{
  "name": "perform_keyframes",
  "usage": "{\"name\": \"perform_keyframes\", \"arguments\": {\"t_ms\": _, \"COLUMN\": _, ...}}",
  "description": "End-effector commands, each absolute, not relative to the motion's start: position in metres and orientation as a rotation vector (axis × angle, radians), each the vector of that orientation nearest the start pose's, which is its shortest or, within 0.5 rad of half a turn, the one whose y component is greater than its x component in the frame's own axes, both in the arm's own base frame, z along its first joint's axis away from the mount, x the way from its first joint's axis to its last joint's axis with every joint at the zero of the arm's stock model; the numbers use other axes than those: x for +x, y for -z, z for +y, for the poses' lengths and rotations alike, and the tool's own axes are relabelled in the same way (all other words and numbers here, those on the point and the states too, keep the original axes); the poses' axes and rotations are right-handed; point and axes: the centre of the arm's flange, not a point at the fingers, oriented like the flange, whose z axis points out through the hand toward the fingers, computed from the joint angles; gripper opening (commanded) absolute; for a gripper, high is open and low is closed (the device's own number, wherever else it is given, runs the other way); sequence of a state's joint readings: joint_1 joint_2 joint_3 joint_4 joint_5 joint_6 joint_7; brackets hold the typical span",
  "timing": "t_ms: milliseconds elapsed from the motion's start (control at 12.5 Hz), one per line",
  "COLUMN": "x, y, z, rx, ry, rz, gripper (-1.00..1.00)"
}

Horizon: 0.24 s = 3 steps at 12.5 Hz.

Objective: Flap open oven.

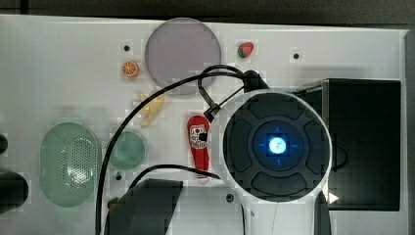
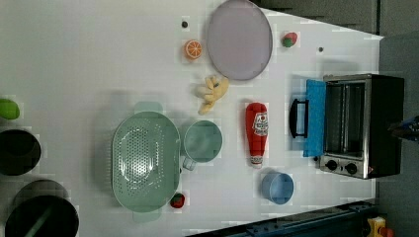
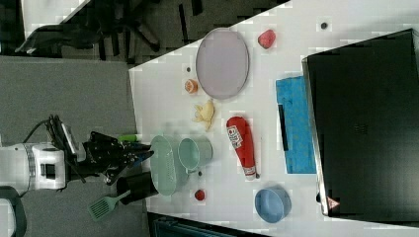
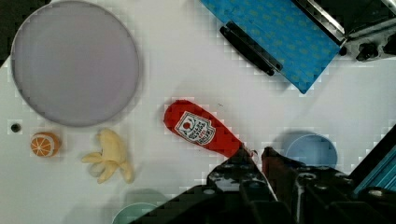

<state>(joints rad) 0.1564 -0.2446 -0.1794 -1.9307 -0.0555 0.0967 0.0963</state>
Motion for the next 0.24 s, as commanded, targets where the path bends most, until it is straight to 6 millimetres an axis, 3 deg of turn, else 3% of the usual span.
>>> {"name": "perform_keyframes", "arguments": {"t_ms": 80, "x": 0.4825, "y": -0.5753, "z": -0.0218, "rx": -2.829, "ry": -0.090, "rz": 1.439, "gripper": -0.65}}
{"name": "perform_keyframes", "arguments": {"t_ms": 240, "x": 0.4841, "y": -0.5720, "z": -0.0215, "rx": -2.833, "ry": -0.098, "rz": 1.441, "gripper": -0.65}}
